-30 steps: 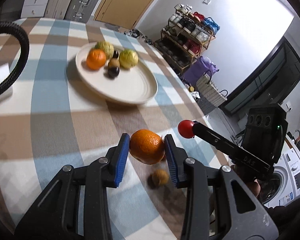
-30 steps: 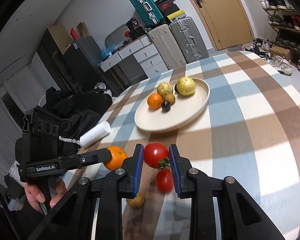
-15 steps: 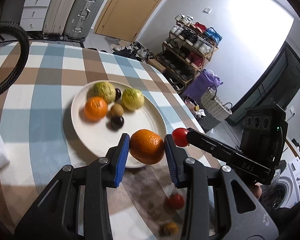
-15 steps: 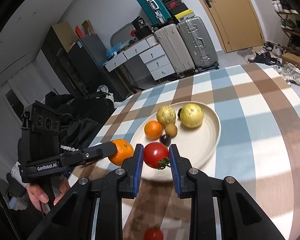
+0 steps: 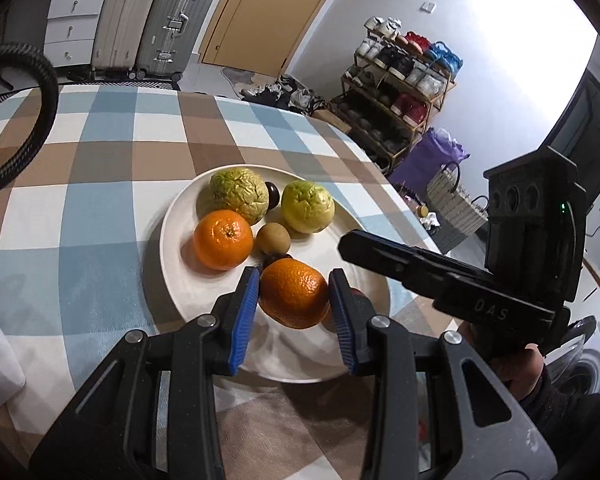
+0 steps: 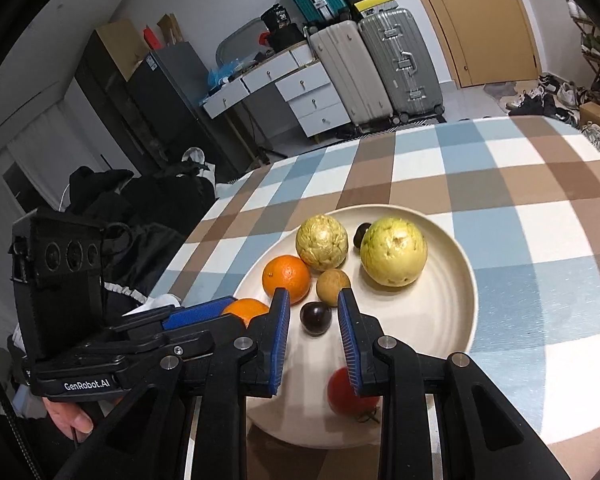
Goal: Organize fruits
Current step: 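Carry the tomato and orange onto the cream plate and open both tools, then withdraw both tools toward the last tomato and brown kiwi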
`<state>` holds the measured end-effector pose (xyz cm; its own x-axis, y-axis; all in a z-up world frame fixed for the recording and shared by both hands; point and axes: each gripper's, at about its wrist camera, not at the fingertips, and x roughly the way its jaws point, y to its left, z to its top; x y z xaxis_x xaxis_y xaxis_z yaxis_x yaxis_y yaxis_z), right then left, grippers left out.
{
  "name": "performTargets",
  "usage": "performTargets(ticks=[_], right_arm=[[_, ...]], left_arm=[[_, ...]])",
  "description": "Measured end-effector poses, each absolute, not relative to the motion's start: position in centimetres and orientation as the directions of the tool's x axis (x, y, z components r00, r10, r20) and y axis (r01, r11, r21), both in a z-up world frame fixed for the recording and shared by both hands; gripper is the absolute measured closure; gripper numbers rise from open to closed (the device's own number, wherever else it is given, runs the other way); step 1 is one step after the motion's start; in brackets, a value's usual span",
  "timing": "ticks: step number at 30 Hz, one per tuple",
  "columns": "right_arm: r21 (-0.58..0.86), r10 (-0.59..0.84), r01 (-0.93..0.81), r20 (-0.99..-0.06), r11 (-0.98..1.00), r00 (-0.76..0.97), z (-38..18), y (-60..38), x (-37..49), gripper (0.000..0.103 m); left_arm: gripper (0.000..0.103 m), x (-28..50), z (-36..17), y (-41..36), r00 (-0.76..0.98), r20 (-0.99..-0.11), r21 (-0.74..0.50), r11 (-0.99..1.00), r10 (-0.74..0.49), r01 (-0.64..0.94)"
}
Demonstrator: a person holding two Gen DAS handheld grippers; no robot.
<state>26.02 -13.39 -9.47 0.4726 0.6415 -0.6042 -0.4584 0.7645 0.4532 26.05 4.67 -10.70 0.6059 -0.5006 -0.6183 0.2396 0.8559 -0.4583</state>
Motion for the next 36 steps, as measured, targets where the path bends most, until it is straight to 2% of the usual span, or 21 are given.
performTargets(ticks=[4,5,7,9,12,15,17,21,23,24,28,32,36], right_arm=[[0.466,0.636,-0.436,-0.613,0.77,0.468,-10.3,-13.8,26.5,0.076],[0.469,0.634,-0.428,-0.613,0.773,0.472,-10.4,-14.0,26.5,0.076],[0.479,0.634,-0.415,-0.605,0.773,0.481,-10.2,-14.5,26.5,0.076],[0.485,0.637,-0.413,-0.593,0.771,0.492,-9.6,-14.9,26.3,0.076],[0.479,0.628,-0.406,-0.585,0.778,0.514,-8.7,-15.5,25.6,0.075],[0.488,0.624,-0.392,-0.569,0.78,0.536,-7.7,-16.4,24.5,0.071],[0.486,0.619,-0.386,-0.56,0.784,0.551,-7.2,-17.0,23.6,0.064],[0.473,0.612,-0.393,-0.541,0.789,0.577,-5.9,-17.9,21.4,0.06],[0.462,0.606,-0.397,-0.532,0.793,0.591,-5.2,-18.2,20.2,0.052],[0.455,0.603,-0.4,-0.525,0.795,0.6,-4.8,-18.4,19.6,0.052],[0.43,0.594,-0.414,-0.506,0.802,0.626,-3.6,-18.8,17.0,0.05],[0.415,0.587,-0.421,-0.473,0.806,0.658,-2.9,-19.3,14.3,0.033],[0.381,0.57,-0.429,-0.454,0.819,0.684,-2.5,-19.6,11.6,0.029]], left_arm=[[0.069,26.6,-10.9,4.3,0.634,-0.631,-0.41,0.886,-0.446,0.216],[0.067,26.6,-10.9,4.3,0.634,-0.631,-0.411,0.886,-0.448,0.217],[0.054,26.6,-10.8,4.2,0.637,-0.637,-0.398,0.893,-0.433,0.209],[0.054,26.3,-10.6,4.3,0.645,-0.634,-0.398,0.895,-0.427,0.202],[0.048,25.6,-10.0,4.1,0.656,-0.639,-0.377,0.907,-0.401,0.187],[0.043,24.3,-9.2,3.6,0.67,-0.639,-0.35,0.918,-0.379,0.186],[0.04,23.3,-8.5,3.3,0.683,-0.637,-0.326,0.928,-0.358,0.183],[0.03,21.1,-6.9,2.5,0.713,-0.622,-0.286,0.941,-0.324,0.179],[0.025,20.0,-6.2,2.2,0.722,-0.614,-0.281,0.943,-0.318,0.177],[0.024,19.5,-5.9,2.0,0.727,-0.61,-0.277,0.944,-0.315,0.177],[0.021,17.3,-4.8,1.0,0.746,-0.604,-0.236,0.957,-0.281,0.169],[0.021,14.8,-4.3,-0.2,0.754,-0.61,-0.191,0.969,-0.244,0.158],[0.019,13.0,-4.3,-0.6,0.75,-0.615,-0.192,0.969,-0.243,0.157]])
